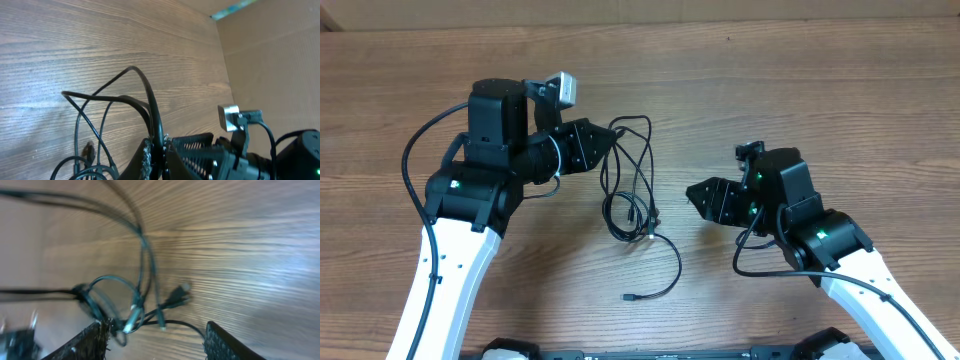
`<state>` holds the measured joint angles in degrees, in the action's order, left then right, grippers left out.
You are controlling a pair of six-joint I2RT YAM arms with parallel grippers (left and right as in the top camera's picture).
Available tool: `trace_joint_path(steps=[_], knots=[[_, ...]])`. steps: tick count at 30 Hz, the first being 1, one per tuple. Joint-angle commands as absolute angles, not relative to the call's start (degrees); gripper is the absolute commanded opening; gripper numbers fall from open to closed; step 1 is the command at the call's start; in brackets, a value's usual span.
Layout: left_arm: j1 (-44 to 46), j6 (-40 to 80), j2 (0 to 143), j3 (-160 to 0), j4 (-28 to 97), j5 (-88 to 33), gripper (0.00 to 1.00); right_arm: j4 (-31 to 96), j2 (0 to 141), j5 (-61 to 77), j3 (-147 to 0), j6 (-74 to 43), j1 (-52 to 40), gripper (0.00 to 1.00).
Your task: Untangle cables
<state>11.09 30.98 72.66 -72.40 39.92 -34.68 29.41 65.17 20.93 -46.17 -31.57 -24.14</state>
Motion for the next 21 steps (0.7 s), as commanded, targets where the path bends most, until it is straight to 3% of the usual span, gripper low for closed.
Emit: trace_joint_path(steps=[1, 8, 14, 21], knots=[[10.79, 35.33, 72.25, -73.65, 39.94, -33.91, 0.04, 27.33, 65.32, 30.3, -47.24, -24.18, -24.27, 0.61], [10.9, 42.59, 72.25, -73.65, 40.1, -34.61, 0.04, 26.13, 65.34, 39.77, -47.24, -15.64, -24.27, 0.63], [10.9, 47.86, 72.25, -73.65, 40.07, -35.64, 0.04, 26.24, 65.34, 42.37, -47.24, -12.27, -24.29, 0.72], [10.9, 55.27, 72.25, -73.65, 39.75, -35.97, 0.04, 26.52, 65.34, 46.94, -47.24, -8.51, -24.43, 0.73]])
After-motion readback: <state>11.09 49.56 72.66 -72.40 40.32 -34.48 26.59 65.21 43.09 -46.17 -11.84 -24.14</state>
